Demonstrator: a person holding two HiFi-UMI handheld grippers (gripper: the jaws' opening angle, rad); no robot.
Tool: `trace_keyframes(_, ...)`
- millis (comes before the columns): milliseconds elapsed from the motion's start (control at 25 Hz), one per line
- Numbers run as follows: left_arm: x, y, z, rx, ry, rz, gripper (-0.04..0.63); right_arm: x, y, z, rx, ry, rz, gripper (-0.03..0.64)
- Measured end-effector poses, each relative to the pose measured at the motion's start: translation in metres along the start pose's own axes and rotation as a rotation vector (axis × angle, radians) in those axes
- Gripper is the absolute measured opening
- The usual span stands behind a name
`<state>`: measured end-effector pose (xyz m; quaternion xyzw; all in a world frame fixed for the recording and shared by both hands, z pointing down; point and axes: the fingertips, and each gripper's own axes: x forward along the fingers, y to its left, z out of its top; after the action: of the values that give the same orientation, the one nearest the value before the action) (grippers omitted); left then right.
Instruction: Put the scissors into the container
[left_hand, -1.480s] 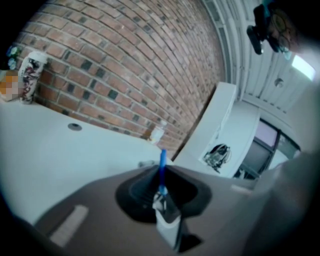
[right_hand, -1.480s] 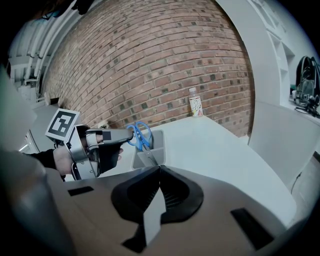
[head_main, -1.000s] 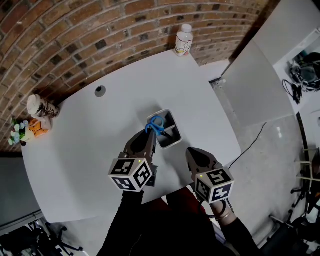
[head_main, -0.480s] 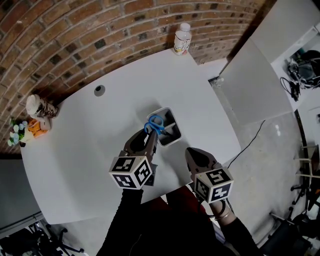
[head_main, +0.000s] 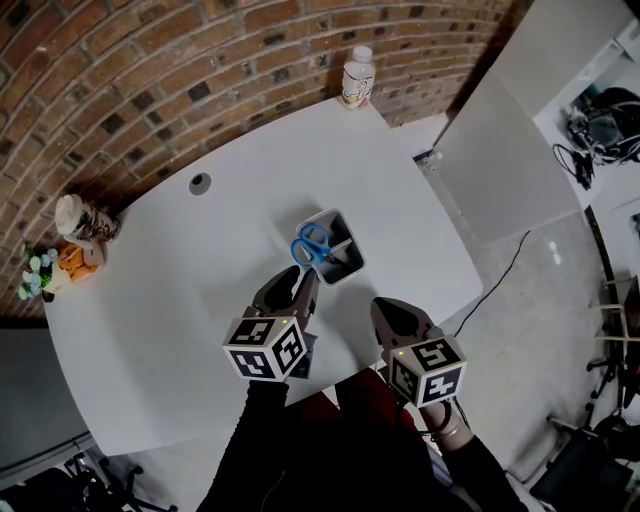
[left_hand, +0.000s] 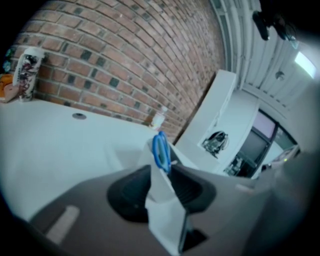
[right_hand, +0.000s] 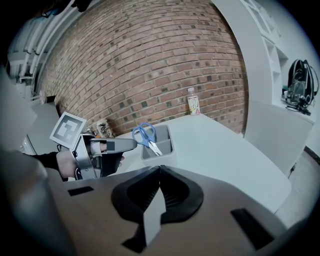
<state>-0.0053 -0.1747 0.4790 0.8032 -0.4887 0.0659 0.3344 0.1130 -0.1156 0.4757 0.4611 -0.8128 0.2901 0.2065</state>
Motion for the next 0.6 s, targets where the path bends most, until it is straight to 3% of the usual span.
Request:
trace_keyframes(320, -0.011, -0.003, -0.015, 0.040, 0.058, -0.031, 0.107, -0.007, 0.012, -0.006, 0.013, -0.018, -0.026, 0.009)
trace_keyframes(600, -0.026, -0.003, -0.028, 0.072, 0.100, -0.040, 0.063, -0.016, 0.022, -0.014, 0.035, -0.038, -0.056, 0.009)
